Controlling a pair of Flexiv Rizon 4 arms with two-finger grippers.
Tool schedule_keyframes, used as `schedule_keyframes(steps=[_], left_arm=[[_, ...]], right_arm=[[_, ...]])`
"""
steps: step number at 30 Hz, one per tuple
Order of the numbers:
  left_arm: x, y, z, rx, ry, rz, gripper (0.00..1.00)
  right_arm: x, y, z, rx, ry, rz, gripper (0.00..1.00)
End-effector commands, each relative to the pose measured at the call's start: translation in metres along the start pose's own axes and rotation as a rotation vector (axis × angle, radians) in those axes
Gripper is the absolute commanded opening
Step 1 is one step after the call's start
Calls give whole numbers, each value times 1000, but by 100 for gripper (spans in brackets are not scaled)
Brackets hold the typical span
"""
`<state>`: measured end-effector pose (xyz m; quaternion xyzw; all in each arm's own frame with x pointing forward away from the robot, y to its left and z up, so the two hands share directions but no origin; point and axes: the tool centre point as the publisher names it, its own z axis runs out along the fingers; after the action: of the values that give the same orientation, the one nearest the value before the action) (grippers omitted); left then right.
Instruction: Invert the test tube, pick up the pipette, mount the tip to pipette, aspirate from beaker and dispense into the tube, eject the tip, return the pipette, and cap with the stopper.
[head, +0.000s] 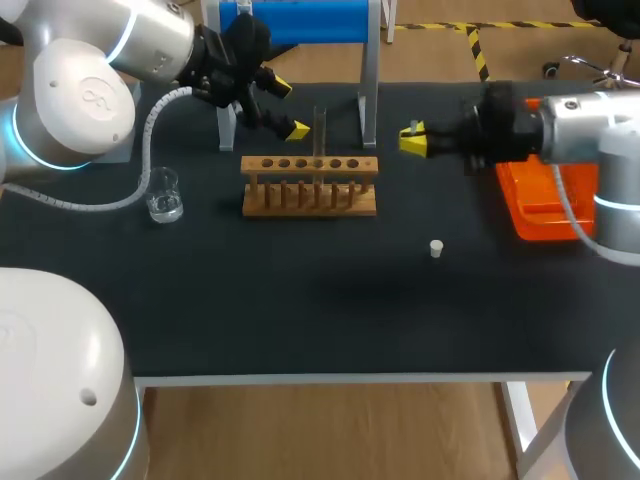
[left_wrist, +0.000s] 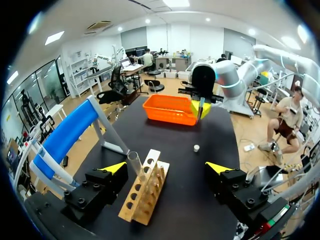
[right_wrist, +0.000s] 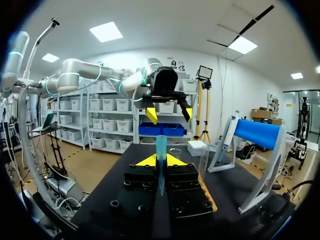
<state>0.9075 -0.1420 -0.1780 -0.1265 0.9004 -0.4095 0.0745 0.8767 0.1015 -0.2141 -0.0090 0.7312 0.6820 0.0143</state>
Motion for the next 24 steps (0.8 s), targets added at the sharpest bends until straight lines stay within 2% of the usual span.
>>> schedule_keyframes(steps=[1, 14, 18, 24], left_arm=[[-1, -1, -1, -6, 4, -1, 100], [-1, -1, -1, -6, 4, -1, 100], [-1, -1, -1, -6, 4, -1, 100], [-1, -1, -1, -6, 4, -1, 100]], right_arm=[[4, 2, -9, 2, -2, -1, 0], [4, 2, -9, 2, -2, -1, 0], [7, -11, -29, 17, -2, -5, 0], [27, -35, -65, 45, 23, 16, 0]])
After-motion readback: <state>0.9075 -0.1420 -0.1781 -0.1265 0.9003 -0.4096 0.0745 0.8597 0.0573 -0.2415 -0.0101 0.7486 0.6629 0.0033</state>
